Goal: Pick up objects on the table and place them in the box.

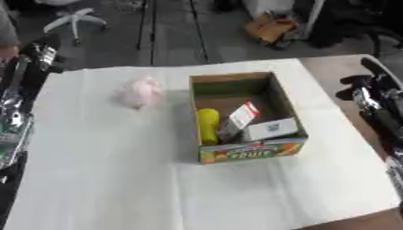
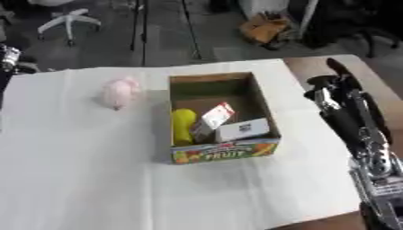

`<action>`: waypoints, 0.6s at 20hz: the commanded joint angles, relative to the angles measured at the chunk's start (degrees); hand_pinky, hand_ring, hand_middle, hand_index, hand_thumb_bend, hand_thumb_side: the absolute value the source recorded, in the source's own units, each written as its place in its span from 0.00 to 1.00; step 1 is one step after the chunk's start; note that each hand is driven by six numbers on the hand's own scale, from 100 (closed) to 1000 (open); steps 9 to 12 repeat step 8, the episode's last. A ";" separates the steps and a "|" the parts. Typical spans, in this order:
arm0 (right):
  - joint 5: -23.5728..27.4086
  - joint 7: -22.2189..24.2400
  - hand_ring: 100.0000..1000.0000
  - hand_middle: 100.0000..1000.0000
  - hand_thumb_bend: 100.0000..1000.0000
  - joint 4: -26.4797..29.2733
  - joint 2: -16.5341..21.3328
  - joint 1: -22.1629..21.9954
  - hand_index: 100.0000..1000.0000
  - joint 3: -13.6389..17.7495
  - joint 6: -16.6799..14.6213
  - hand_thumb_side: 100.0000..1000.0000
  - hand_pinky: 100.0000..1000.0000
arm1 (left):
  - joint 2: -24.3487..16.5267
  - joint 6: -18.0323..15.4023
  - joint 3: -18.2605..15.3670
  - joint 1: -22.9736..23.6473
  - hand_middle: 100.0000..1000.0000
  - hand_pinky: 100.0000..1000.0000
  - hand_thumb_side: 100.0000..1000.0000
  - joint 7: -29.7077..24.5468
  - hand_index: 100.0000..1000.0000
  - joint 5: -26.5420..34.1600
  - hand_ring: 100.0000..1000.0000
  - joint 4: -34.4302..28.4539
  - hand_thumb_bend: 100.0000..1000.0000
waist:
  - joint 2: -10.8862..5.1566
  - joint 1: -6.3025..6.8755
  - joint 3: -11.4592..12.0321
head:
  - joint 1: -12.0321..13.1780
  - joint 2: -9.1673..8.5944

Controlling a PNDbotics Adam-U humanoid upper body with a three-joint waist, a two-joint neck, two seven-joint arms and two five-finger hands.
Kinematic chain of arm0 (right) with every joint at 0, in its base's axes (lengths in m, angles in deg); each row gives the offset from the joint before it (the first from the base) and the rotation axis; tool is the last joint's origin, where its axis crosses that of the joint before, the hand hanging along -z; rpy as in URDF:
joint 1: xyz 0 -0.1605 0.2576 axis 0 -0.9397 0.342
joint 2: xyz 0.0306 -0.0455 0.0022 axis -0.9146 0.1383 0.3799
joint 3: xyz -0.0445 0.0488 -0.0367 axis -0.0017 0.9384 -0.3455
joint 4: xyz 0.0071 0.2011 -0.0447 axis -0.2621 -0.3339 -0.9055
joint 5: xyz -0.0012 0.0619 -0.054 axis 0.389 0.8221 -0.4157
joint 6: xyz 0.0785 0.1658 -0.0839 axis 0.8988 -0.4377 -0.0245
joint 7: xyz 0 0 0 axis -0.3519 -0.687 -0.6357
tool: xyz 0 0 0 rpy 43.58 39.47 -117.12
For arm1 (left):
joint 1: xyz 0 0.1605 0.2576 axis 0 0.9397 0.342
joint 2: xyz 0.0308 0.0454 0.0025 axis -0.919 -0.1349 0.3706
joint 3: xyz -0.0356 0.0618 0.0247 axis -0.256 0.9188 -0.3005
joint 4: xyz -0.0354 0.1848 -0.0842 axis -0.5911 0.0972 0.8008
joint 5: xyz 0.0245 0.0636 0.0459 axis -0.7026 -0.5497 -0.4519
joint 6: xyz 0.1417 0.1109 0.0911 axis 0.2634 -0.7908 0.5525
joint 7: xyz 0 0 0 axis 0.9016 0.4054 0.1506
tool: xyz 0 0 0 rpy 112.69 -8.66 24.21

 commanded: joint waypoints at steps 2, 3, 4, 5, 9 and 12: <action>0.48 0.39 0.59 0.65 0.00 0.76 1.48 0.79 1.00 0.38 -0.25 0.49 0.69 | -1.47 -0.35 -0.44 -0.87 0.77 0.61 0.86 -0.13 0.84 0.01 0.67 -0.63 0.37 | -0.52 -0.14 0.15 | -0.09 -0.06; 0.50 0.45 0.59 0.65 0.00 0.77 1.47 0.79 1.00 0.40 -0.29 0.49 0.69 | -1.45 -0.42 -0.43 -0.88 0.77 0.61 0.86 -0.11 0.84 0.09 0.67 -0.65 0.37 | -0.54 -0.19 0.20 | -0.23 -0.04; 0.53 0.51 0.59 0.65 0.00 0.77 1.47 0.77 1.00 0.42 -0.33 0.49 0.69 | -1.45 -0.47 -0.39 -0.88 0.77 0.61 0.86 -0.11 0.84 0.16 0.67 -0.65 0.37 | -0.55 -0.22 0.23 | -0.33 -0.03; 0.55 0.62 0.58 0.65 0.00 0.75 1.49 0.78 1.00 0.38 -0.35 0.49 0.69 | -1.44 -0.52 -0.34 -0.85 0.77 0.61 0.86 -0.14 0.84 0.20 0.67 -0.64 0.37 | -0.55 -0.22 0.31 | -0.27 -0.08; 0.61 0.89 0.58 0.65 0.00 0.69 1.51 0.82 1.00 0.34 -0.38 0.49 0.69 | -1.42 -0.62 -0.27 -0.78 0.77 0.61 0.86 -0.19 0.84 0.26 0.67 -0.59 0.37 | -0.56 -0.21 0.40 | -0.16 -0.13; 0.61 0.89 0.58 0.65 0.00 0.69 1.51 0.82 1.00 0.34 -0.38 0.49 0.69 | -1.42 -0.62 -0.27 -0.78 0.77 0.61 0.86 -0.19 0.84 0.26 0.67 -0.59 0.37 | -0.56 -0.21 0.40 | -0.16 -0.13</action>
